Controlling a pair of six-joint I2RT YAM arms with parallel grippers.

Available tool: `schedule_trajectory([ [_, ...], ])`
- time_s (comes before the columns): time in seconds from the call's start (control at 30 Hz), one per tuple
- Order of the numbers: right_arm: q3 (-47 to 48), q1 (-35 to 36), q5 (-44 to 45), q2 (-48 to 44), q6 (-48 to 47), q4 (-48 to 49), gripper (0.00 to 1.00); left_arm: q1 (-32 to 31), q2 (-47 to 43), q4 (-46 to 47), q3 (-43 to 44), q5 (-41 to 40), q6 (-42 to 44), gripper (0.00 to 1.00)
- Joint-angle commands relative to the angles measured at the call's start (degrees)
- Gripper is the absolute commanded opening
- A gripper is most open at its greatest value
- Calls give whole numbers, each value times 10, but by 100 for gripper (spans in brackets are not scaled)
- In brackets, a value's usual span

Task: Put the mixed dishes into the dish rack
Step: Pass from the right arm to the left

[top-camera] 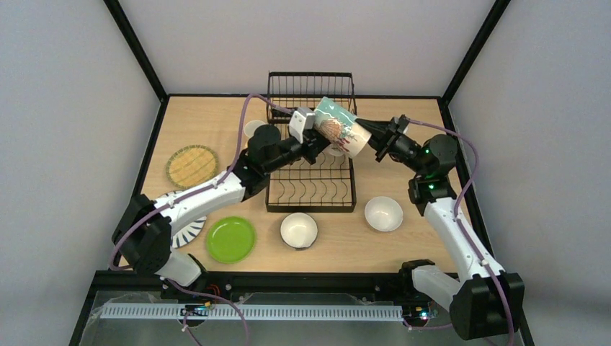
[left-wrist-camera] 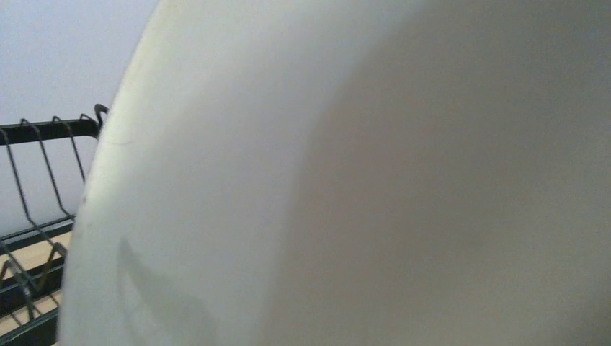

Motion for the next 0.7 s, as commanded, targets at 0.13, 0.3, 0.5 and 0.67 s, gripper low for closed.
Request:
schedule_trajectory([
  [0.13,-32,0,-25,8,45,4,40,4,-37,58,-14,-83,48,2],
  [0.3,-53,-1,-22,13,47,17,51,6,-43,75,-28,-117,39,2],
  [0.5,-66,-1,-23,25,39,25,53,13,-48,80,-34,-123,41,2],
  [0.67,-68,-1,-25,36,30,26,54,17,-50,83,-40,-127,44,2],
])
